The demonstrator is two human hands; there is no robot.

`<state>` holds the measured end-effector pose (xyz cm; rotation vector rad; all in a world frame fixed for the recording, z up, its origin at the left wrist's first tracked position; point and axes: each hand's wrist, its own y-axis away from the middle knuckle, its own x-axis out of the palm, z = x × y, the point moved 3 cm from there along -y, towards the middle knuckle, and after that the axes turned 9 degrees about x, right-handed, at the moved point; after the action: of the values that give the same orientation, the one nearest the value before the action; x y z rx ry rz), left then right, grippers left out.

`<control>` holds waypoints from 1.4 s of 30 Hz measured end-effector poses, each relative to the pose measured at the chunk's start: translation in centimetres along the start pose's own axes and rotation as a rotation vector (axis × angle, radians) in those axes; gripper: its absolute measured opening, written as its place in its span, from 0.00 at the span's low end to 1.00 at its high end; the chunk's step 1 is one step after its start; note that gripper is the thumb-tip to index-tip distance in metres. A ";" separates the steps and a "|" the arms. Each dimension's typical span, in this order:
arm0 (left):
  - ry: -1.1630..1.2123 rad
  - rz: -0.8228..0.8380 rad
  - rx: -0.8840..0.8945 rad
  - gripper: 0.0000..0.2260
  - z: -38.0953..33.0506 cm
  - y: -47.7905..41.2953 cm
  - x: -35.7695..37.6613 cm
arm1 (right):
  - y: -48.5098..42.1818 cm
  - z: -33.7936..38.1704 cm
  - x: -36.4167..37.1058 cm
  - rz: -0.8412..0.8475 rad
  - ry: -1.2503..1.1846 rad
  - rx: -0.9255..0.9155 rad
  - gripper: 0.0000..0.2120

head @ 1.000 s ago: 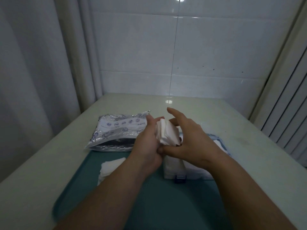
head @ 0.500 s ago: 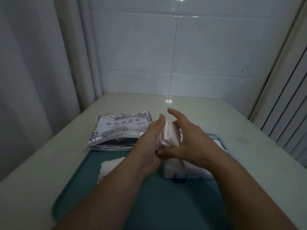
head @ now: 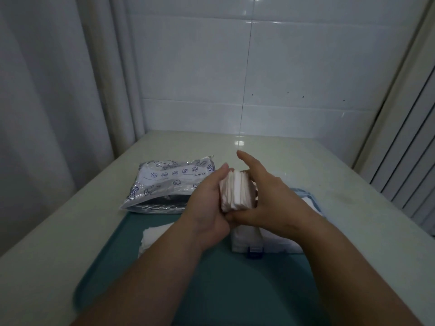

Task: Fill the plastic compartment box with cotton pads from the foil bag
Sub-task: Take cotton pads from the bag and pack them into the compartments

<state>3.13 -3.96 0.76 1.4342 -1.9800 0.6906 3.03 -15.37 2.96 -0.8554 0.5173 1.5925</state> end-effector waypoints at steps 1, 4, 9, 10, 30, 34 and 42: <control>-0.006 -0.013 -0.006 0.18 0.0 0.0 -0.1 | 0.0 0.0 0.0 -0.003 -0.009 0.001 0.56; -0.025 -0.039 0.010 0.19 0.0 0.1 -0.2 | 0.0 -0.2 -0.1 -0.013 -0.030 0.000 0.56; 0.019 -0.023 0.016 0.23 0.1 0.0 -0.3 | 0.1 -0.4 -0.6 -0.016 -0.050 -0.014 0.57; 0.015 -0.014 0.005 0.21 0.1 0.1 -0.3 | 0.1 -0.4 -0.7 -0.016 -0.051 -0.016 0.56; 0.055 0.034 -0.028 0.29 0.4 0.1 -0.2 | 0.5 0.3 -1.0 -0.012 -0.084 -0.011 0.56; 0.075 0.036 -0.019 0.22 0.3 0.1 -0.1 | 0.4 0.2 -1.0 -0.019 -0.079 -0.017 0.56; 0.097 -0.014 -0.014 0.23 0.1 -0.1 -0.3 | 0.4 0.2 -0.8 -0.022 -0.089 -0.012 0.56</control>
<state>3.32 -3.90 0.48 1.3793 -1.8952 0.7255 2.66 -15.84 3.67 -0.7930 0.4345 1.6073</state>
